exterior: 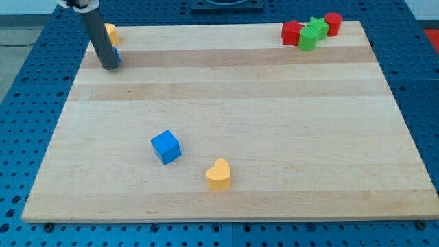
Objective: Move your arm to the bottom right of the blue cube
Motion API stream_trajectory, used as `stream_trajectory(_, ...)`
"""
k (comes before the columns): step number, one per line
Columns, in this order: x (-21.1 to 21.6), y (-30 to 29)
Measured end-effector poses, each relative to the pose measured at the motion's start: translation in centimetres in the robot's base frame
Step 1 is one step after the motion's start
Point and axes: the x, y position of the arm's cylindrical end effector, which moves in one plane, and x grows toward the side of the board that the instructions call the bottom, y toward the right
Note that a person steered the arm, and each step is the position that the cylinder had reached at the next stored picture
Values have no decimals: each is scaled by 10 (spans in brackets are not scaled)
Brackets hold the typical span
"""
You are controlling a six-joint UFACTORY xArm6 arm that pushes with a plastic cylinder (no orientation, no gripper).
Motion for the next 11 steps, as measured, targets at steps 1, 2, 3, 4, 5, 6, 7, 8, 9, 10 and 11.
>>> stream_trajectory(1,-15,0)
stream_trajectory(2,-21,0)
stream_trajectory(3,-30,0)
stream_trajectory(4,-27,-2)
stream_trajectory(5,38,9)
stream_trajectory(6,110,19)
stream_trajectory(7,181,50)
stream_trajectory(8,240,97)
stream_trajectory(9,275,145)
stream_trajectory(10,272,168)
stream_trajectory(11,246,168)
